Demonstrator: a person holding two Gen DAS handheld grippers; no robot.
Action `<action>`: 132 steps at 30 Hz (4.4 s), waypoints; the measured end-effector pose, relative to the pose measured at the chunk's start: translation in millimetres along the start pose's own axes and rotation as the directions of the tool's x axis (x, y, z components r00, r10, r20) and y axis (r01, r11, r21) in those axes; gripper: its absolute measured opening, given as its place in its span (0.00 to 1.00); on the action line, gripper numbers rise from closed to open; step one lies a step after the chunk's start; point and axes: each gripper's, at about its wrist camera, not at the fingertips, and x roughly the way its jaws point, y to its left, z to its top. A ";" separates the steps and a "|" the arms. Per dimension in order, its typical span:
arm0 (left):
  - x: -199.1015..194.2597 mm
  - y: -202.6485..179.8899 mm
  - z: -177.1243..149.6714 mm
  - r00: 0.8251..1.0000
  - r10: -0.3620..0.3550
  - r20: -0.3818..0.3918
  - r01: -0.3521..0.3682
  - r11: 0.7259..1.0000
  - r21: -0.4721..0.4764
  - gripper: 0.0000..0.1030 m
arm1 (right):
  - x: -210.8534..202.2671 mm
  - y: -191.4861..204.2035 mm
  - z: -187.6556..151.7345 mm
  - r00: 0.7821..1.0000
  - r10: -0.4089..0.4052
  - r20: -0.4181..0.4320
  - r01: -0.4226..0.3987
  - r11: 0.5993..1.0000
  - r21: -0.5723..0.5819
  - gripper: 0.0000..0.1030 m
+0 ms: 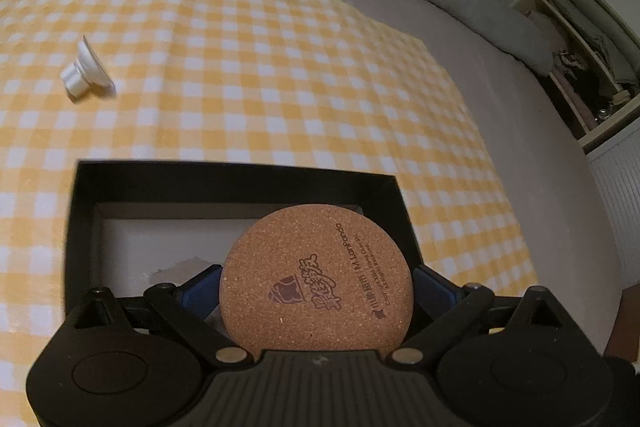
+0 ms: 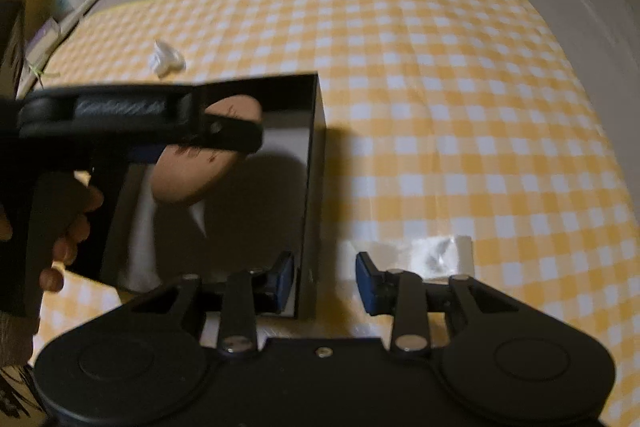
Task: Organize rigid objects
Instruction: 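Carry the cork coaster with the left tool into the black box and release, then move the left tool back and grasp the blue supplement bottle, then carry the blue bottle with the left tool into the box beside the coaster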
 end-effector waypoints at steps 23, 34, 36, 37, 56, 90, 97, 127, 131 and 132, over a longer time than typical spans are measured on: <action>31.3 4.8 -1.7 1.000 -0.005 -0.023 0.003 0.998 -0.067 1.00 | 3.7 12.7 -6.0 1.000 0.028 -0.010 -0.029 0.997 -0.072 0.07; -29.8 -8.1 -14.8 0.998 0.032 0.045 -0.035 0.996 0.086 1.00 | 4.7 14.0 -4.4 1.000 0.020 -0.006 -0.021 0.997 -0.070 0.06; -43.9 -6.2 -16.3 0.997 0.045 0.064 -0.051 0.993 0.102 1.00 | 4.1 13.6 -5.2 1.000 0.018 0.003 -0.018 0.998 -0.061 0.06; -51.8 -5.0 -17.5 0.995 0.058 0.075 -0.066 0.991 0.113 1.00 | 4.2 12.3 -5.4 1.000 0.021 0.007 -0.020 0.998 -0.052 0.06; -158.2 83.1 -32.2 0.944 0.251 0.215 -0.285 0.948 0.144 1.00 | 7.3 6.4 -1.8 1.000 0.016 -0.010 -0.015 0.997 0.069 0.05; -138.1 196.1 -36.5 0.879 0.473 0.065 -0.477 0.873 0.095 0.96 | 10.8 5.5 -1.1 1.000 0.009 -0.019 -0.007 0.997 0.081 0.07; -130.1 200.9 -39.6 0.868 0.496 0.031 -0.496 0.859 0.128 0.90 | 11.4 5.1 -0.8 1.000 0.008 -0.020 -0.007 0.997 0.083 0.07; -91.3 44.4 5.5 0.983 0.126 0.134 -0.123 0.992 -0.031 0.90 | 13.3 10.0 3.1 0.999 -0.018 -0.033 0.018 1.000 0.012 0.07; -74.0 33.4 12.0 0.979 0.153 0.132 -0.151 0.988 -0.026 0.90 | 13.5 10.1 2.9 0.999 -0.015 -0.035 0.016 1.000 0.015 0.07; -69.0 31.9 13.7 0.978 0.162 0.130 -0.160 0.987 -0.028 0.90 | 13.3 9.9 2.6 0.999 -0.014 -0.035 0.015 1.000 0.016 0.07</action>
